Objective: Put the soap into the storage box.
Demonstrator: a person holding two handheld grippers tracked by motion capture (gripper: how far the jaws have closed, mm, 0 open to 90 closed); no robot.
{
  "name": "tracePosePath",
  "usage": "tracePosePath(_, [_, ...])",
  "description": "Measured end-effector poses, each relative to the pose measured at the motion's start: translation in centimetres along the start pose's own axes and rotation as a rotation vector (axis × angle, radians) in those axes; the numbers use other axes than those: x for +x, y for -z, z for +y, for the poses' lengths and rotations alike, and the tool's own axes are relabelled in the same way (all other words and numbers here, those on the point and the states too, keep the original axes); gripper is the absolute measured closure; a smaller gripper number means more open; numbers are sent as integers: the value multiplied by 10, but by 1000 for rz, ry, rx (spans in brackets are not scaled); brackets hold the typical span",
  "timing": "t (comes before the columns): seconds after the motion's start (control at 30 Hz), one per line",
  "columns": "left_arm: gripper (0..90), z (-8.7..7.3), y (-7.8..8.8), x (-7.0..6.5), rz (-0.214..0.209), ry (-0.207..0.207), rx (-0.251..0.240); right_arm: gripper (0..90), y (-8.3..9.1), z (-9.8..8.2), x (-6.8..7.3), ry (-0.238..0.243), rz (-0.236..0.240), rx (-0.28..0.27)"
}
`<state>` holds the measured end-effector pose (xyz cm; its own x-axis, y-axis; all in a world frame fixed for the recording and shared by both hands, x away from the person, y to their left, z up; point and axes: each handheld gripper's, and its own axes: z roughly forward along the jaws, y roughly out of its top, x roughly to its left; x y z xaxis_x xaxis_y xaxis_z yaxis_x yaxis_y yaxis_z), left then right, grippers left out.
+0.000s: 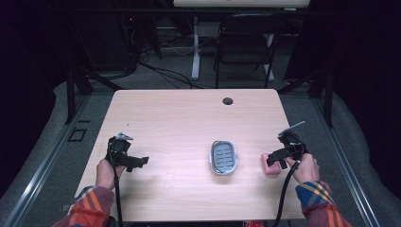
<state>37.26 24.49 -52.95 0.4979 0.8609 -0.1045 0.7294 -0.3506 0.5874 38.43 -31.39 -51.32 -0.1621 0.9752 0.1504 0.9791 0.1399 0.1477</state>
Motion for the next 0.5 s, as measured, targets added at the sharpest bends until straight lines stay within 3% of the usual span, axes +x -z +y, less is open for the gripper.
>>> tracePosePath(0.5, [0,0,0,1,3,9,-6,0,-16,14,9,-4,1,31])
